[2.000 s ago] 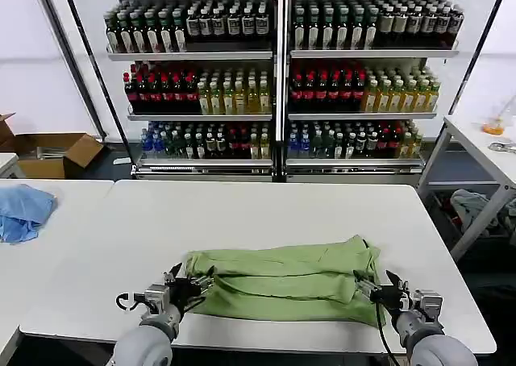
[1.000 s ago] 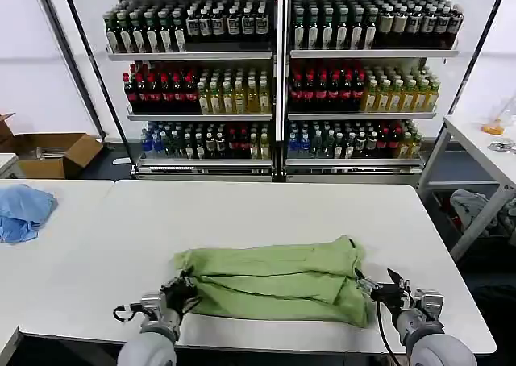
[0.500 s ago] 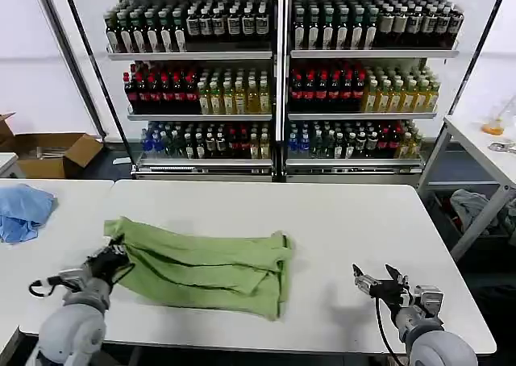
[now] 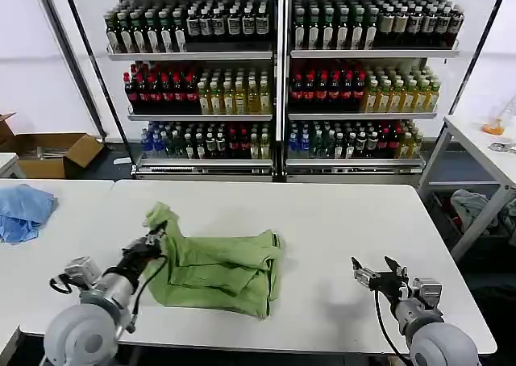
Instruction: Fold and organize the clothes.
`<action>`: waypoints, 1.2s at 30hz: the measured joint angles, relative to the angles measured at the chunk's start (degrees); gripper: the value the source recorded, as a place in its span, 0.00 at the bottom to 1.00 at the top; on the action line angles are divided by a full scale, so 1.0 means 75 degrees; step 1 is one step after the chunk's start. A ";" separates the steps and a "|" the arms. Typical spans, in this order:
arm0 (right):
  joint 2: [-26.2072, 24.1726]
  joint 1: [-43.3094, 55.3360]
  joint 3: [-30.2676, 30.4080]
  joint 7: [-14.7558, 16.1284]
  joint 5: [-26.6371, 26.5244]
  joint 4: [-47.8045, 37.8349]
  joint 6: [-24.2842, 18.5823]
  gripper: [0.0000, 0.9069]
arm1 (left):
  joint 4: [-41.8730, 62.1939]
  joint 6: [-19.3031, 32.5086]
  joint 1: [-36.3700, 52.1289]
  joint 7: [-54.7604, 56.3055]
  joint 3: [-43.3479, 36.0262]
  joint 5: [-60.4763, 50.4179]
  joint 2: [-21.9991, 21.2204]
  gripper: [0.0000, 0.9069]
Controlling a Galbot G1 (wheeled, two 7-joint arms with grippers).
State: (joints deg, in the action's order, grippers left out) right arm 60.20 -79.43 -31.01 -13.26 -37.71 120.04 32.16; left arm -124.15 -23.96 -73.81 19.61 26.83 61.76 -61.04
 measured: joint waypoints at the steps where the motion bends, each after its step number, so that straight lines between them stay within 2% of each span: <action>1: 0.0001 0.0019 0.0004 0.0001 0.0000 -0.0015 -0.0002 1.00 | 0.0006 0.0010 0.0056 0.0008 -0.0161 0.0063 -0.0084 0.02; 9: -0.0009 0.0138 0.0050 0.0005 0.0001 -0.0094 -0.0005 1.00 | 0.0589 0.0053 0.0595 0.0061 -0.1351 0.0107 -0.0736 0.04; 10: -0.0005 0.0155 0.0060 0.0004 0.0001 -0.0105 -0.0005 1.00 | 0.0707 0.0044 0.0677 0.0082 -0.1500 0.0044 -0.0806 0.19; 11: 0.0003 0.0177 0.0072 0.0002 0.0001 -0.0115 -0.0004 1.00 | 0.0819 0.0029 0.0745 0.0097 -0.1626 -0.0024 -0.0865 0.19; 12: 0.0012 0.0196 0.0085 0.0000 0.0001 -0.0123 -0.0002 1.00 | 0.0932 0.0008 0.0820 0.0098 -0.1755 -0.0095 -0.0908 1.00; 23: -0.0010 0.0370 0.0182 0.0004 0.0003 -0.0261 0.0017 1.00 | 0.1384 -0.0155 0.1357 -0.0072 -0.2659 -0.0527 -0.1061 1.00; 30: 0.0001 0.0494 0.0279 0.0005 0.0003 -0.0315 0.0027 1.00 | 0.1082 -0.0171 0.1374 -0.0322 -0.3071 -0.0527 -0.0889 1.00; 36: -0.0006 0.0513 0.0282 0.0013 0.0001 -0.0330 0.0029 1.00 | 0.0840 -0.0149 0.1311 -0.0424 -0.3030 -0.0503 -0.0607 1.00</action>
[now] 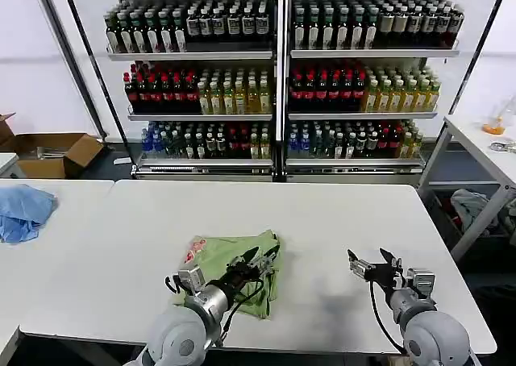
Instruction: Fold and organize the clothes.
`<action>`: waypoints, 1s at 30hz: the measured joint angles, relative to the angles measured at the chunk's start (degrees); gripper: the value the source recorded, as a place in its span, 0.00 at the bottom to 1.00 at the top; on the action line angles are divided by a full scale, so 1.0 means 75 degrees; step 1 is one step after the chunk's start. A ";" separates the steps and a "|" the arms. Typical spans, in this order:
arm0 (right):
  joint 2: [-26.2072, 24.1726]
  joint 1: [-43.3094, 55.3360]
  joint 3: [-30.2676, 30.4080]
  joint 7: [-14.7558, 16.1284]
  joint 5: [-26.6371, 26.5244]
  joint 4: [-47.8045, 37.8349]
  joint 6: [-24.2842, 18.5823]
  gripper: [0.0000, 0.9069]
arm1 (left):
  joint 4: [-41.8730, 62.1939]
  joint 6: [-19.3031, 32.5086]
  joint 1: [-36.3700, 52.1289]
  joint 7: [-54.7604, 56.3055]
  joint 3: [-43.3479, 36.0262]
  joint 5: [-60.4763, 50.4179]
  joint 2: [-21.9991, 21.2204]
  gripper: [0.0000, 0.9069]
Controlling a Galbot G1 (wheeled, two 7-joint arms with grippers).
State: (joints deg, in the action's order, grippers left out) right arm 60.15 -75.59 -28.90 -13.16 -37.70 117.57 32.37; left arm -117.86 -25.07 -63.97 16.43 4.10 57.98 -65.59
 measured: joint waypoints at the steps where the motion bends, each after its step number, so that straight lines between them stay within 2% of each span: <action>1: 0.0004 0.0004 -0.0003 0.0002 -0.0001 -0.0002 0.0000 1.00 | -0.0008 0.0013 -0.0018 -0.0001 0.0067 -0.0033 0.0047 1.00; 16: -0.0004 0.0093 0.0050 0.0010 -0.0003 -0.0050 -0.0003 1.00 | 0.0725 0.0180 -0.0528 0.0064 0.1693 -0.0943 0.0635 1.00; 30: -0.0081 0.0129 0.0047 0.0017 -0.0043 -0.0047 0.0004 1.00 | 0.1413 -0.0126 -0.0749 -0.0201 0.2044 -0.0863 0.0493 1.00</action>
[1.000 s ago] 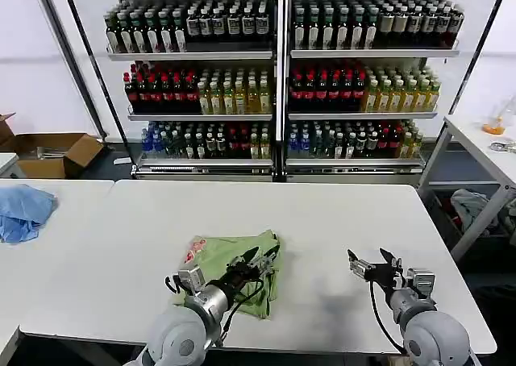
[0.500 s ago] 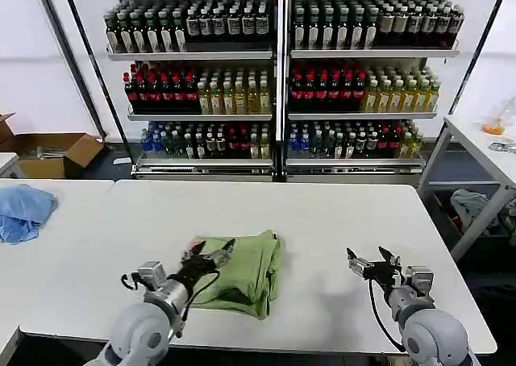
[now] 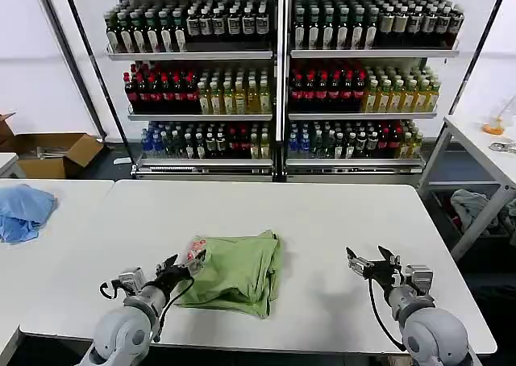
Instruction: Fold and organize the clothes.
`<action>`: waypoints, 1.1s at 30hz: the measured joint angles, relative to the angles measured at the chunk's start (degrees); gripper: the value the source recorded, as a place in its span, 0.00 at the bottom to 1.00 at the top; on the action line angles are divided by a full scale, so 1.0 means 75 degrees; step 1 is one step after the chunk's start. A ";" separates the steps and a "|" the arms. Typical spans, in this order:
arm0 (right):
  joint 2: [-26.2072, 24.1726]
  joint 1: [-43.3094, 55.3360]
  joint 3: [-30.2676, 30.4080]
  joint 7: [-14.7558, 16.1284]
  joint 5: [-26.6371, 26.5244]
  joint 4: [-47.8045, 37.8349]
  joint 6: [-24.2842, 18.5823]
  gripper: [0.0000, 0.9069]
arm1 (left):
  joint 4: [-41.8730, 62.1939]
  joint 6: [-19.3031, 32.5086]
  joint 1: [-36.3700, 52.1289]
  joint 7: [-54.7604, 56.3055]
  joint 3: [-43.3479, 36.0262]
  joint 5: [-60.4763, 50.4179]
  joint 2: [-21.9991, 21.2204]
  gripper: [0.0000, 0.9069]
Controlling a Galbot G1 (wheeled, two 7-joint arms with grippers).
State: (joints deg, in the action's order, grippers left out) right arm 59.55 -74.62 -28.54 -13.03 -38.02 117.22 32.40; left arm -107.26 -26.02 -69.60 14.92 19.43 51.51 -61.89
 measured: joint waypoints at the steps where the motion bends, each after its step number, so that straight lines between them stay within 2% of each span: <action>1: -0.0012 -0.0009 -0.0018 0.0001 -0.0005 0.0003 0.0000 1.00 | 0.0040 -0.0013 0.0000 -0.0024 -0.0002 0.0015 -0.0040 1.00; 2: -0.0020 -0.0015 -0.0034 0.0000 -0.0012 0.0006 0.0000 1.00 | 0.0071 -0.0021 -0.0002 -0.0047 -0.0005 0.0030 -0.0076 0.97; 3: -0.0027 -0.0021 -0.0042 0.0001 -0.0018 0.0014 0.0000 1.00 | 0.0097 -0.0029 -0.0005 -0.0068 -0.0011 0.0047 -0.0108 0.70; 4: -0.0034 -0.0029 -0.0053 0.0001 -0.0025 0.0027 0.0000 1.00 | 0.0129 -0.0038 -0.0006 -0.0094 -0.0017 0.0068 -0.0138 0.54; 5: -0.0044 -0.0038 -0.0067 0.0002 -0.0032 0.0039 0.0000 1.00 | 0.0163 -0.0047 -0.0004 -0.0125 -0.0016 0.0091 -0.0165 0.23; 6: -0.0053 -0.0045 -0.0080 0.0002 -0.0042 0.0049 0.0000 1.00 | 0.0197 -0.0051 0.0004 -0.0156 -0.0008 0.0118 -0.0194 0.08; 7: -0.0060 -0.0052 -0.0090 0.0002 -0.0048 0.0058 0.0000 1.00 | 0.0226 -0.0051 0.0013 -0.0185 0.0005 0.0145 -0.0222 0.04; 22: -0.0100 -0.0020 -0.0085 0.0001 -0.0097 0.0064 -0.0007 1.00 | 0.0398 -0.0023 -0.0096 -0.0527 0.0288 0.1228 -0.0599 0.02; 33: -0.0159 0.0047 -0.0075 -0.0009 -0.0166 0.0031 -0.0008 1.00 | 0.0359 -0.0027 -0.0060 -0.0606 0.0838 0.2249 -0.0658 0.02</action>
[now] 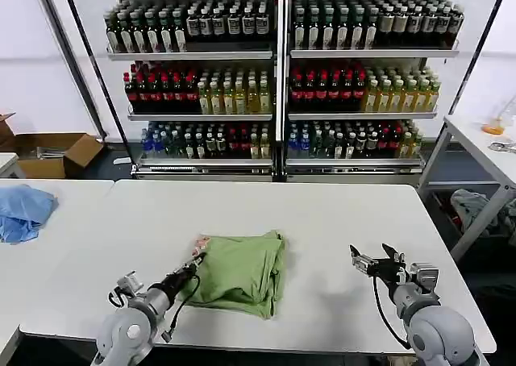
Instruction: Fold and organize the clothes.
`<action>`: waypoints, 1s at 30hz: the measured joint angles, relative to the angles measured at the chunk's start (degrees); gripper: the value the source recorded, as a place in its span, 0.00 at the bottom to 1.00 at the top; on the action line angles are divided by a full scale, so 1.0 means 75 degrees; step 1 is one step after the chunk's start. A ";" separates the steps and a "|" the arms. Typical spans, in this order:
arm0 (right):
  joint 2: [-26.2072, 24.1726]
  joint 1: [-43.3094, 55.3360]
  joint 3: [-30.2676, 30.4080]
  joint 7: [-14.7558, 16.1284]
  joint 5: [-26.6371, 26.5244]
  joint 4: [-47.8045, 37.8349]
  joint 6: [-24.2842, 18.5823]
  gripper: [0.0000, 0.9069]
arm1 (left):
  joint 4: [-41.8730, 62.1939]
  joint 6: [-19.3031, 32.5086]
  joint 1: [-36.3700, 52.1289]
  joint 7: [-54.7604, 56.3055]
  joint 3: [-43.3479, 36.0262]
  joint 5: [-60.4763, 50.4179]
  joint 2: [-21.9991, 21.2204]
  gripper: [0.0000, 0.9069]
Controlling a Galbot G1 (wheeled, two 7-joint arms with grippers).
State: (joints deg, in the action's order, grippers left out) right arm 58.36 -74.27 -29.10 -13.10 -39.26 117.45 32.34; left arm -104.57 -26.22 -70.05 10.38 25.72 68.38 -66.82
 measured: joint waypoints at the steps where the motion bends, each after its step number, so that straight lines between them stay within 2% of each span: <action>1: -0.0004 0.0005 0.0000 0.0001 -0.0007 -0.0003 0.0000 1.00 | -0.0015 0.0000 -0.0019 -0.0001 0.0088 0.0124 0.0019 0.02; 12: -0.0026 0.0157 0.0056 -0.0014 -0.0073 -0.0050 0.0004 1.00 | -0.0274 -0.0059 -0.0010 0.0139 0.1259 0.1182 0.0310 0.02; 22: -0.0043 0.0214 0.0042 -0.0026 -0.0111 0.0026 0.0029 1.00 | -0.0630 -0.0353 0.0395 0.0420 0.2574 0.0981 0.1623 0.02; 26: -0.0018 0.0154 -0.0001 -0.0025 -0.0094 0.0067 0.0030 1.00 | -0.0965 -0.0437 0.0523 0.0409 0.2557 0.0500 0.1997 0.02; 30: 0.0017 0.0078 -0.0054 -0.0025 -0.0061 0.0122 0.0030 1.00 | -0.1211 -0.0462 0.0639 0.0296 0.1955 -0.0582 0.2089 0.02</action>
State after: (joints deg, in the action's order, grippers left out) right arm 58.48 -73.68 -29.51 -13.29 -39.72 118.37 32.57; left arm -113.65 -29.68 -65.25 12.59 40.38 64.02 -51.15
